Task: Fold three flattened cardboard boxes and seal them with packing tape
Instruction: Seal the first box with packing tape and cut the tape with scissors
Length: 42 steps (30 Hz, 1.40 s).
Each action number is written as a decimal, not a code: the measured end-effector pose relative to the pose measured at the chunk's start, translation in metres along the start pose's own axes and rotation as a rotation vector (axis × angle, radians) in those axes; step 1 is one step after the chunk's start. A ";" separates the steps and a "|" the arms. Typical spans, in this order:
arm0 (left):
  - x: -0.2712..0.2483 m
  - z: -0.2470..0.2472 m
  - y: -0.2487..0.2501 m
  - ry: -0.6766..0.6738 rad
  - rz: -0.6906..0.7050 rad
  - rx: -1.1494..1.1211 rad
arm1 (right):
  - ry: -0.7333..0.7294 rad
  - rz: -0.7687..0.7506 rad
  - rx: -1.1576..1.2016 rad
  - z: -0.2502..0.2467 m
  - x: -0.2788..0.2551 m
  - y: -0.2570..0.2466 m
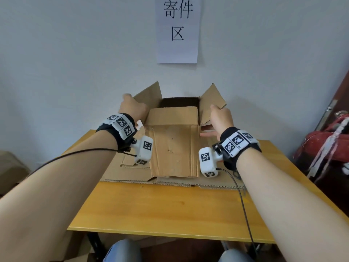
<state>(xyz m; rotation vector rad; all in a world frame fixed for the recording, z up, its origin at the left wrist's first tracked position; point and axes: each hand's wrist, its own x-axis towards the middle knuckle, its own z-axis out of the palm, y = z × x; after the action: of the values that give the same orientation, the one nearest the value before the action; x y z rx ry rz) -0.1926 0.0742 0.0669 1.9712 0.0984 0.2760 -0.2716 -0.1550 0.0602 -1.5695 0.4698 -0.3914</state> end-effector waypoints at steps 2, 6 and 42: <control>0.001 -0.005 0.007 0.291 0.147 0.107 | -0.012 -0.003 0.022 0.004 -0.002 0.001; -0.008 -0.001 0.020 0.211 0.546 0.069 | -0.041 0.016 0.068 0.011 -0.006 0.005; -0.007 -0.010 -0.014 -0.009 0.424 0.342 | -0.248 -0.062 -0.840 -0.011 -0.022 0.009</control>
<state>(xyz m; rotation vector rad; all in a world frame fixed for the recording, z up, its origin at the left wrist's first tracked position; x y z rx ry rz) -0.2013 0.0874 0.0573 2.3234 -0.3012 0.5540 -0.2967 -0.1533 0.0524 -2.4132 0.4110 -0.0234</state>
